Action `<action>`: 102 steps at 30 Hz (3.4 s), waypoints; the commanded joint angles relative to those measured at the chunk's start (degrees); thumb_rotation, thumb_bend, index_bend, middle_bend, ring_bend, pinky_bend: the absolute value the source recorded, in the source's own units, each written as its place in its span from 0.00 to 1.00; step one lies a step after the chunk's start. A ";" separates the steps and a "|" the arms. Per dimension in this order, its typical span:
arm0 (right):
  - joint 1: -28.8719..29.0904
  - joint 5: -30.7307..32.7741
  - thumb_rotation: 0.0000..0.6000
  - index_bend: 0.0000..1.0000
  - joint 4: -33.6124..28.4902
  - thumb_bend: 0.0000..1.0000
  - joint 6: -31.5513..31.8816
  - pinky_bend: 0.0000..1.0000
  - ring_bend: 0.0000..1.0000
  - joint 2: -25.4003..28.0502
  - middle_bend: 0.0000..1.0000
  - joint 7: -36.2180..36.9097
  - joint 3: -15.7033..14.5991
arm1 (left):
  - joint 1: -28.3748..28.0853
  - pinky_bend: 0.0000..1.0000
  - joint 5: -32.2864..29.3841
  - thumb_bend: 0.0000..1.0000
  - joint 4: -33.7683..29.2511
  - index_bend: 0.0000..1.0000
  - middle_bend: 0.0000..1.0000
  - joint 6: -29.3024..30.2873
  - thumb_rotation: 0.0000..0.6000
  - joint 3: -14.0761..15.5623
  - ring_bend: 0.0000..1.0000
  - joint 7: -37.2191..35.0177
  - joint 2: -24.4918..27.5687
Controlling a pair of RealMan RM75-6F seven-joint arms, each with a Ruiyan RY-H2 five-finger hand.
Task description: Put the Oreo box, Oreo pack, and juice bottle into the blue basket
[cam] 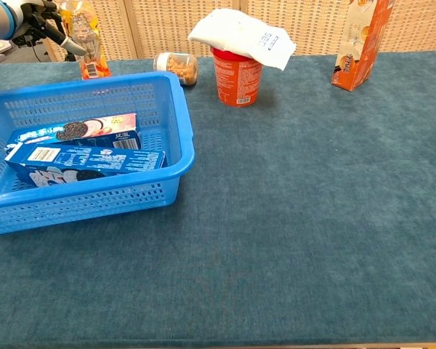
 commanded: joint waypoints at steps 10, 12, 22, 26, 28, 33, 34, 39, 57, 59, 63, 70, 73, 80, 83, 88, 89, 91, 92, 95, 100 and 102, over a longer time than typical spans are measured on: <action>0.09 -0.11 1.00 0.00 0.17 0.23 -0.26 0.46 0.00 -0.16 0.00 0.00 -0.19 | -0.26 0.06 1.62 0.16 1.60 0.09 0.00 0.36 1.00 1.21 0.00 -3.62 0.28; 0.08 -0.11 1.00 0.00 0.18 0.23 -0.28 0.46 0.00 -0.18 0.00 -0.04 -0.22 | -0.26 0.06 1.73 0.16 1.72 0.09 0.00 0.37 1.00 1.31 0.00 -4.05 0.44; 0.16 -0.03 1.00 0.00 0.38 0.23 -0.59 0.46 0.00 -0.43 0.00 -0.47 -0.37 | -0.77 0.06 2.44 0.19 3.87 0.09 0.00 0.56 1.00 2.26 0.00 -5.06 -0.24; 0.18 -0.07 1.00 0.00 0.50 0.23 -0.58 0.46 0.00 -0.41 0.00 -0.46 -0.36 | -1.01 0.06 1.67 0.24 6.74 0.12 0.00 1.70 1.00 1.95 0.00 -3.59 -2.37; 0.17 -0.01 1.00 0.00 0.59 0.23 -0.57 0.46 0.00 -0.39 0.00 -0.35 -0.32 | -1.27 0.06 0.69 0.28 8.09 0.15 0.00 2.18 1.00 1.27 0.00 -2.55 -3.50; 0.22 0.15 1.00 0.00 0.87 0.23 -0.81 0.46 0.00 -0.36 0.00 0.12 -0.27 | -1.83 0.06 -1.59 0.32 10.09 0.20 0.00 3.76 1.00 -0.35 0.00 1.12 -5.52; 0.23 0.19 1.00 0.00 0.93 0.23 -0.88 0.46 0.00 -0.37 0.00 0.19 -0.28 | -1.90 0.06 -1.92 0.34 10.17 0.21 0.00 3.80 1.00 -0.60 0.00 1.62 -5.70; 0.29 0.12 1.00 0.00 1.13 0.23 -1.02 0.46 0.00 -0.35 0.00 0.67 -0.31 | -2.21 0.08 -3.67 0.39 10.19 0.24 0.01 4.08 1.00 -1.78 0.00 5.11 -6.43; 0.15 -1.05 1.00 0.00 -0.20 0.23 -0.17 0.46 0.00 0.14 0.00 0.78 -0.59 | -1.26 0.10 -4.92 0.39 6.71 0.26 0.02 4.30 1.00 -1.95 0.01 9.25 -5.64; 0.13 -1.19 1.00 0.00 -0.40 0.23 0.00 0.46 0.00 0.22 0.00 0.76 -0.57 | -1.12 0.10 -4.61 0.39 6.20 0.26 0.02 4.29 1.00 -1.62 0.01 9.09 -5.62; 0.06 -1.45 1.00 0.00 -0.80 0.23 0.32 0.46 0.00 0.41 0.00 0.74 -0.59 | -0.99 0.10 -4.03 0.39 5.19 0.26 0.02 4.70 1.00 -1.09 0.01 8.31 -5.62; 0.00 -1.64 1.00 0.00 -1.25 0.23 0.59 0.46 0.00 0.66 0.00 0.93 -0.59 | -0.89 0.10 -2.57 0.39 3.24 0.26 0.02 5.25 1.00 0.09 0.01 6.41 -5.51; -0.01 -1.89 1.00 0.00 -1.38 0.23 0.82 0.46 0.00 0.71 0.00 0.93 -0.61 | -0.74 0.10 -1.72 0.39 2.21 0.26 0.02 5.51 1.00 0.78 0.01 5.36 -5.48; -0.08 -2.23 1.00 0.00 -1.79 0.23 1.25 0.46 0.00 0.91 0.00 0.98 -0.62 | -0.34 0.10 0.45 0.39 -0.86 0.26 0.02 6.03 1.00 2.39 0.01 2.48 -5.03; -0.13 -2.44 1.00 0.00 -2.00 0.23 1.49 0.46 0.00 0.97 0.00 1.06 -0.65 | 0.00 0.10 1.65 0.39 -3.24 0.26 0.02 7.15 1.00 3.01 0.01 0.43 -4.02; -0.18 -2.84 1.00 0.00 -2.36 0.23 1.81 0.46 0.00 1.08 0.00 1.08 -0.75 | 0.61 0.10 3.58 0.37 -7.90 0.26 0.02 9.64 1.00 3.65 0.01 -3.15 -0.99; -0.20 -2.91 1.00 0.00 -2.44 0.23 1.93 0.46 0.00 1.11 0.00 1.11 -0.74 | 0.70 0.10 4.01 0.37 -8.72 0.26 0.02 10.17 1.00 3.83 0.01 -3.51 -0.19; -0.25 -3.07 1.00 0.00 -2.62 0.23 2.15 0.46 0.00 1.17 0.00 1.15 -0.75 | 0.65 0.10 4.44 0.36 -9.51 0.26 0.02 10.87 1.00 4.01 0.01 -3.23 1.25; -0.27 -3.18 1.00 0.00 -2.74 0.23 2.26 0.46 0.00 1.22 0.00 1.15 -0.76 | 0.50 0.10 4.57 0.36 -9.69 0.26 0.02 10.60 1.00 4.22 0.01 -2.49 1.97; -0.34 -3.51 1.00 0.00 -3.04 0.23 2.64 0.46 0.00 1.35 0.00 1.15 -0.79 | -0.80 0.10 5.26 0.33 -10.49 0.26 0.02 6.07 1.00 5.79 0.01 1.57 5.23; -0.41 -3.66 1.00 0.00 -3.27 0.23 2.85 0.46 0.00 1.52 0.00 1.34 -0.82 | -3.86 0.10 6.72 0.33 -12.85 0.22 0.00 -2.26 1.00 8.70 0.00 8.73 10.72; -0.42 -3.66 1.00 0.00 -3.33 0.23 2.90 0.46 0.00 1.58 0.00 1.46 -0.81 | -4.81 0.10 6.75 0.33 -14.34 0.22 0.00 -5.02 1.00 9.47 0.00 10.88 12.45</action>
